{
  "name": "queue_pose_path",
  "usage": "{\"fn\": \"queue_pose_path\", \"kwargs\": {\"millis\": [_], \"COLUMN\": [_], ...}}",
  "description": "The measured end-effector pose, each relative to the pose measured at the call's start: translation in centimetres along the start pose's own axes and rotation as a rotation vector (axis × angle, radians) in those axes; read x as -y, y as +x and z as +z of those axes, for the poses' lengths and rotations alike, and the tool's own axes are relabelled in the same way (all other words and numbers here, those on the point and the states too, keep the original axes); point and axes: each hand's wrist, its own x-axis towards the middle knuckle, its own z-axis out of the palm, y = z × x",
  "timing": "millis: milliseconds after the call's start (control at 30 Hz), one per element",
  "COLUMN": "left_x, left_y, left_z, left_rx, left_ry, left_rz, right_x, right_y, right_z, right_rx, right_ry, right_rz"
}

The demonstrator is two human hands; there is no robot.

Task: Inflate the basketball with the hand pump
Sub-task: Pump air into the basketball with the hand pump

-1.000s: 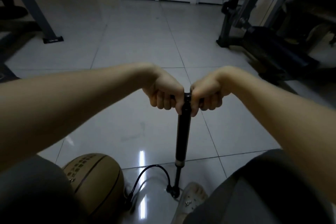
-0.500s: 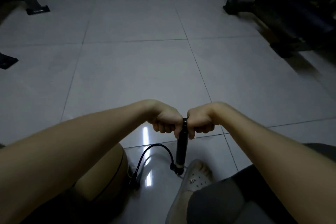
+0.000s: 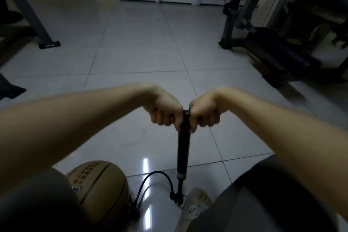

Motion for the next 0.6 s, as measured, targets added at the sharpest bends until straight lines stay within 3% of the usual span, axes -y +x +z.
{"fn": "queue_pose_path", "kwargs": {"millis": [133,600], "left_x": [-0.7,4.9], "left_y": [-1.7,12.7], "left_z": [-1.2,4.6], "left_rx": [-0.051,0.011], "left_ry": [0.020,-0.034], "left_rz": [0.046,0.017], "right_x": [0.4,-4.6], "right_y": [-2.0,11.6], "right_z": [-1.2,6.4], "right_rx": [-0.053,0.021], "right_ry": [0.002,0.033], "right_rz": [-0.026,-0.018]}}
